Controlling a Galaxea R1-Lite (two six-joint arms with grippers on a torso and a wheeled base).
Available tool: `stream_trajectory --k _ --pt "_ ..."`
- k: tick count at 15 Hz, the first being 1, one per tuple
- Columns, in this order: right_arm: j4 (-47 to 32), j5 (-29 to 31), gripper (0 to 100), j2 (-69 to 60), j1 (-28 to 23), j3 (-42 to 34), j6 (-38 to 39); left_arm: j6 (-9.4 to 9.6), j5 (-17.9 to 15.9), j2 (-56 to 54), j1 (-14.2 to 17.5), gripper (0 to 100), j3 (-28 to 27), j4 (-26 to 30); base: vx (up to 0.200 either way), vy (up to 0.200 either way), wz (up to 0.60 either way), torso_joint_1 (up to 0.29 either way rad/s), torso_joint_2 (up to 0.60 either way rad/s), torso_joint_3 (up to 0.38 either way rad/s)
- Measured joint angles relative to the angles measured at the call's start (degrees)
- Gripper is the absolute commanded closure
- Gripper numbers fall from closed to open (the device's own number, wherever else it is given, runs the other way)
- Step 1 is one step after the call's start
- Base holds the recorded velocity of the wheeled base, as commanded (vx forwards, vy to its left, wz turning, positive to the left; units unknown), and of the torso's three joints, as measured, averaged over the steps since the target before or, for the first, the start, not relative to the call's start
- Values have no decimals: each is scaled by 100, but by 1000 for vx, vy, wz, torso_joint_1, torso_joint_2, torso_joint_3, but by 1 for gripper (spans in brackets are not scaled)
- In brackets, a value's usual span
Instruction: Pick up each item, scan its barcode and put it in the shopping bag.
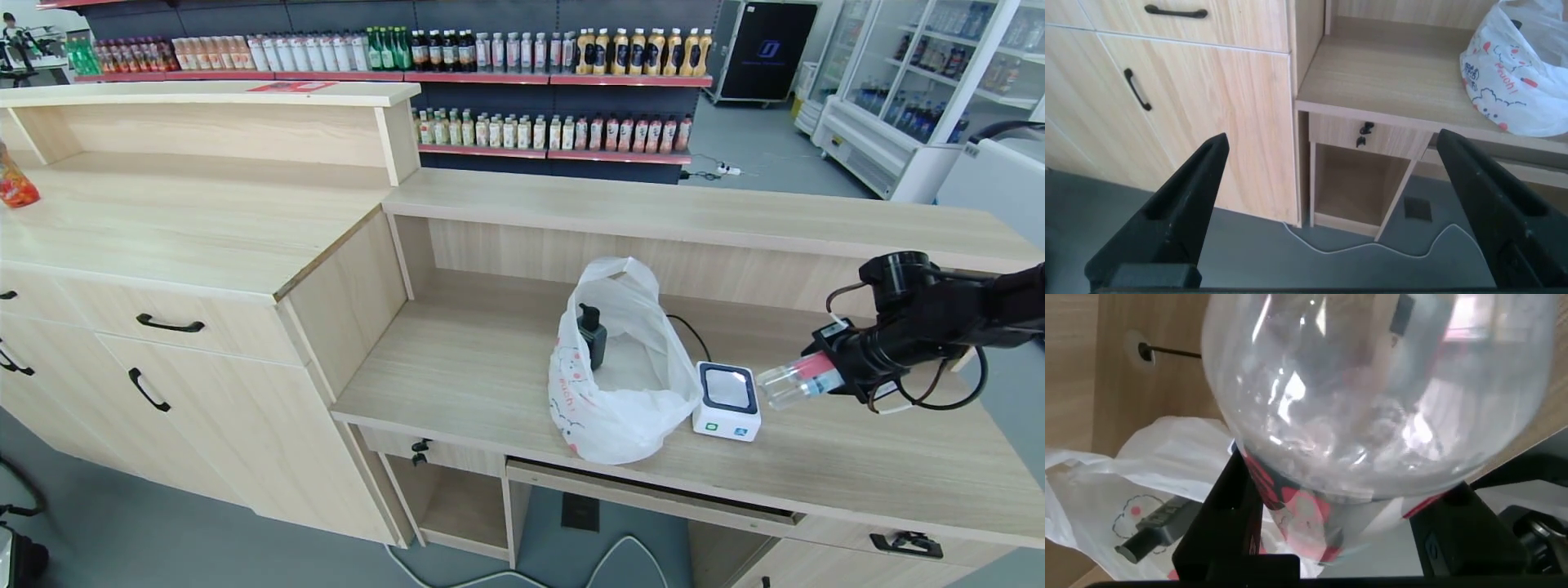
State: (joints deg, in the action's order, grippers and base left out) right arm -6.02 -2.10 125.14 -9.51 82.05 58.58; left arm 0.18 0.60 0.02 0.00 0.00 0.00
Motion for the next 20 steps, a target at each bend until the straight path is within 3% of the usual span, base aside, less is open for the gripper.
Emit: stream_trajectory --k 20 --pt "219 5 100 483 581 424 130 0 0 0 0 0 0 0 0 0 0 0 0 0"
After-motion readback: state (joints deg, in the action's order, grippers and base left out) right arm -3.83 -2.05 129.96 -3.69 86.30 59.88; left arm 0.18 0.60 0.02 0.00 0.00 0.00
